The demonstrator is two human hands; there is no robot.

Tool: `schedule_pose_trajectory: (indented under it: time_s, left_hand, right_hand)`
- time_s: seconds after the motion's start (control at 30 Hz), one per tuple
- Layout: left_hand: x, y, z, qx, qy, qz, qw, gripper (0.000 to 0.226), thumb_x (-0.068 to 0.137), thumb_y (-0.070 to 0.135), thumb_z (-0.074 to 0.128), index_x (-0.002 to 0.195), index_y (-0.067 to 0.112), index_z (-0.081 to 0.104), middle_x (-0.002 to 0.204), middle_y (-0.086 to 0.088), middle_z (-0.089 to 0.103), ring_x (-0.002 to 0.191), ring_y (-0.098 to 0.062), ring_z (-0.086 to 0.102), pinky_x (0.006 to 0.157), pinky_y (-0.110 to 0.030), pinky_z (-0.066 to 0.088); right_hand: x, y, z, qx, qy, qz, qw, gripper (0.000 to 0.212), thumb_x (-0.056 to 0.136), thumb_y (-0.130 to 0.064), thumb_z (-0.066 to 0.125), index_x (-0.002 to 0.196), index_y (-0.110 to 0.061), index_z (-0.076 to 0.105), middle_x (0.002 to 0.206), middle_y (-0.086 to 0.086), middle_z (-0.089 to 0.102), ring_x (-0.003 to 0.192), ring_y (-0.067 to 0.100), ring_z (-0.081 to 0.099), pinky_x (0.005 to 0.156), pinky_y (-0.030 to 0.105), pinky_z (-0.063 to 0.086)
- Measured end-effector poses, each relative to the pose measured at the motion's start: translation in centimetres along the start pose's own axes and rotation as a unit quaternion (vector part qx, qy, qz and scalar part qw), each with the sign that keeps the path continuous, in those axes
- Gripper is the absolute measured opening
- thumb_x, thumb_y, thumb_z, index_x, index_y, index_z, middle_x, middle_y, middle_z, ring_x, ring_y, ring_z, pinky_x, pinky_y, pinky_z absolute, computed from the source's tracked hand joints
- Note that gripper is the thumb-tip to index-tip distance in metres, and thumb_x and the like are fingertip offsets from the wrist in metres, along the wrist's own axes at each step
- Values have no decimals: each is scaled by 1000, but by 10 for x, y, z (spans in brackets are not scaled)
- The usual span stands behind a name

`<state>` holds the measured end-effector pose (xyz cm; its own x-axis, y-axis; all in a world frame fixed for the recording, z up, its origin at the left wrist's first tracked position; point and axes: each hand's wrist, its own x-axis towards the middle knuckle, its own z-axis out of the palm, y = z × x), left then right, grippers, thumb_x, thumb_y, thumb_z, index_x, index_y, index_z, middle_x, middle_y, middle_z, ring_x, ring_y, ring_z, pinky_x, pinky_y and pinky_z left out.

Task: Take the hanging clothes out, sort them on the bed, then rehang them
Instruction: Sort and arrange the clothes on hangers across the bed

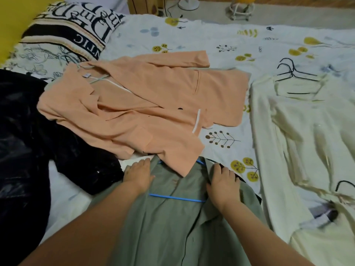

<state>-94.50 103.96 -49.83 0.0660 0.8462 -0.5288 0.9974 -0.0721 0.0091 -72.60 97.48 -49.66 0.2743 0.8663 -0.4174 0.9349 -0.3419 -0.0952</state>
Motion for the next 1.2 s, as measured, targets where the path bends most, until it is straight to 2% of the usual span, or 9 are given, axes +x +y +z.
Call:
schedule_pose_trajectory:
  time_s: [0.07, 0.2, 0.5, 0.6, 0.8, 0.9, 0.97, 1.07, 1.2]
  left_hand:
    - [-3, 6, -3, 9, 18, 2, 1000, 41, 93, 37, 45, 125, 12, 39, 127, -10, 50, 119, -28, 46, 94, -35, 36]
    - [-26, 8, -11, 0, 86, 11, 996, 29, 95, 37, 43, 109, 12, 47, 109, -9, 63, 101, -28, 59, 72, -31, 39]
    - [-120, -11, -48, -124, 244, 34, 961, 21, 83, 24, 65, 83, 5, 55, 76, -18, 66, 75, -40, 63, 62, -39, 46]
    - [-155, -24, -62, -104, 289, 79, 948, 26, 68, 15, 79, 80, 7, 57, 59, -13, 62, 54, -37, 61, 46, -37, 46]
    - [-247, -48, -101, -98, 380, 119, 912, 52, 51, 14, 89, 76, 13, 45, 46, -8, 56, 40, -33, 57, 35, -29, 40]
    - [-299, -62, -113, -87, 408, 127, 900, 59, 42, 20, 92, 70, 16, 41, 45, -2, 54, 38, -27, 56, 35, -27, 40]
    - [-332, -76, -116, -114, 430, 143, 884, 51, 49, 25, 89, 62, 19, 40, 48, 0, 53, 41, -27, 56, 36, -26, 35]
    - [-375, -102, -118, -204, 461, 185, 843, 27, 66, 33, 58, 63, 23, 33, 55, 3, 47, 50, -29, 54, 47, -26, 30]
    - [-419, -129, -120, -236, 433, 228, 839, 20, 67, 39, 46, 68, 19, 44, 72, 4, 52, 63, -25, 53, 55, -36, 43]
  right_hand:
    - [-4, 1, -2, 24, 28, 12, 999, 50, 89, -22, 47, 135, -12, 32, 130, 10, 44, 121, 30, 40, 98, 39, 32]
    - [-25, 5, -15, 62, 59, 34, 996, 50, 91, -33, 46, 136, -17, 30, 129, 3, 46, 120, 25, 42, 96, 36, 32]
    - [-100, 1, -61, 192, 166, 39, 966, 46, 86, -28, 59, 127, -12, 48, 116, 10, 59, 110, 31, 53, 88, 40, 37]
    - [-136, -4, -80, 238, 230, 24, 943, 40, 78, -17, 68, 116, -7, 58, 103, 16, 64, 99, 36, 59, 82, 43, 41]
    - [-220, -19, -108, 266, 312, -8, 912, 35, 74, -8, 73, 107, -3, 63, 97, 18, 66, 91, 39, 62, 78, 47, 46]
    - [-272, -26, -120, 302, 310, -5, 901, 26, 83, -11, 64, 108, -9, 61, 100, 14, 66, 95, 37, 60, 82, 43, 43]
    - [-308, -32, -129, 335, 318, 1, 887, 20, 84, -11, 62, 104, -13, 60, 96, 11, 67, 93, 36, 60, 78, 40, 41]
    - [-365, -46, -141, 355, 350, 8, 867, 20, 82, -7, 61, 101, -13, 61, 94, 11, 69, 92, 37, 59, 78, 41, 40]
    - [-427, -54, -159, 373, 386, 3, 844, 19, 80, -2, 59, 90, -18, 57, 86, 11, 68, 88, 36, 60, 78, 42, 39]
